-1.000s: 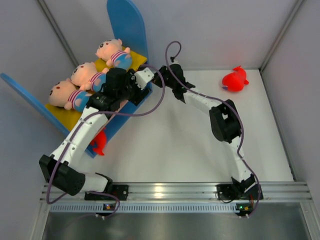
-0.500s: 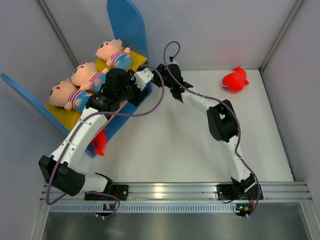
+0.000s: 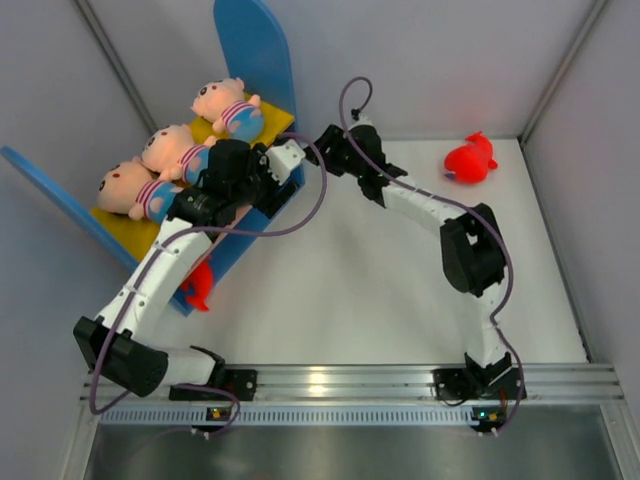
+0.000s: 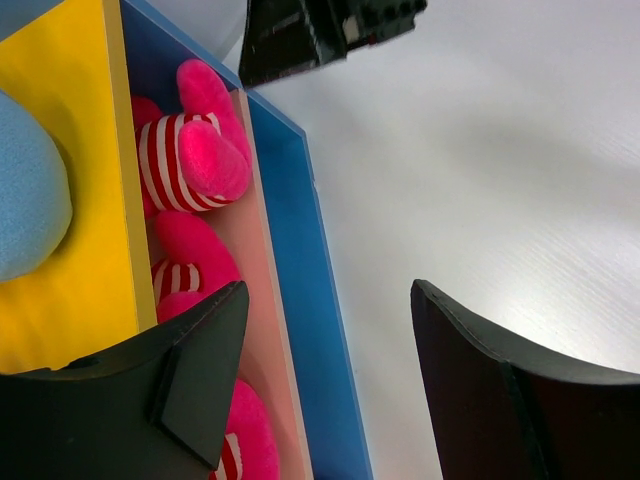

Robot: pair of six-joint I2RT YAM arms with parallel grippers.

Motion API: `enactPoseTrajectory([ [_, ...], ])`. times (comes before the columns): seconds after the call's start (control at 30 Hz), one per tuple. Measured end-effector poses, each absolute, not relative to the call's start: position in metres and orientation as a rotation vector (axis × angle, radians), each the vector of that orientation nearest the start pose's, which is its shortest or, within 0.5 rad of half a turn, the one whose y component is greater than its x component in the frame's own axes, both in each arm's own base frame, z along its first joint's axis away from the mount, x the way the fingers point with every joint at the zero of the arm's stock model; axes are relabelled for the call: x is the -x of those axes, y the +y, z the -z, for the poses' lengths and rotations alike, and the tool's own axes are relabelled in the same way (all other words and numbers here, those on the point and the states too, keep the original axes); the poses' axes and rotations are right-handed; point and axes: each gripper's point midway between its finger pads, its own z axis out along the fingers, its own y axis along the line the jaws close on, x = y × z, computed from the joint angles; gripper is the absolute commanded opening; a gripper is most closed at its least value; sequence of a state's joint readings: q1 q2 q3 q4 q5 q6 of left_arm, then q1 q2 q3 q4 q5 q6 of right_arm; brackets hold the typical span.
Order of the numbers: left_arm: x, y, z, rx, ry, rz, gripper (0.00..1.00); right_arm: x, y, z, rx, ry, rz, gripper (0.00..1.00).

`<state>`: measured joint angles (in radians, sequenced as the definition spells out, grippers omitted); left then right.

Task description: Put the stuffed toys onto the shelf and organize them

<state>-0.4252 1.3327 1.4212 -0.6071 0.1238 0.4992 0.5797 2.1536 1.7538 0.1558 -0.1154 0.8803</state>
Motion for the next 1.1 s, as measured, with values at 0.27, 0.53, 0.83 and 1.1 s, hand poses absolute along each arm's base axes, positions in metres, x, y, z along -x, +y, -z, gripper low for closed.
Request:
enactPoseTrajectory([
  [0.27,-0.344,-0.161,-0.298,-1.007,1.844,0.103,0.72,-0.499,0.279,-0.283,-0.197,1.879,-0.987,0.66],
  [0.53,-0.32,-0.166,-0.287,-1.059,1.905,0.208,0.72,-0.546,0.009,-0.234,-0.616,1.958,-0.335,0.83],
  [0.83,-0.32,-0.173,-0.297,-1.078,1.916,0.246,0.72,-0.617,-0.073,-0.15,-0.6,2.114,-0.102,0.79],
  [1.1,-0.322,-0.178,-0.282,-1.108,1.961,0.26,0.68,-0.603,-0.06,-0.091,-0.524,2.243,-0.132,0.0],
])
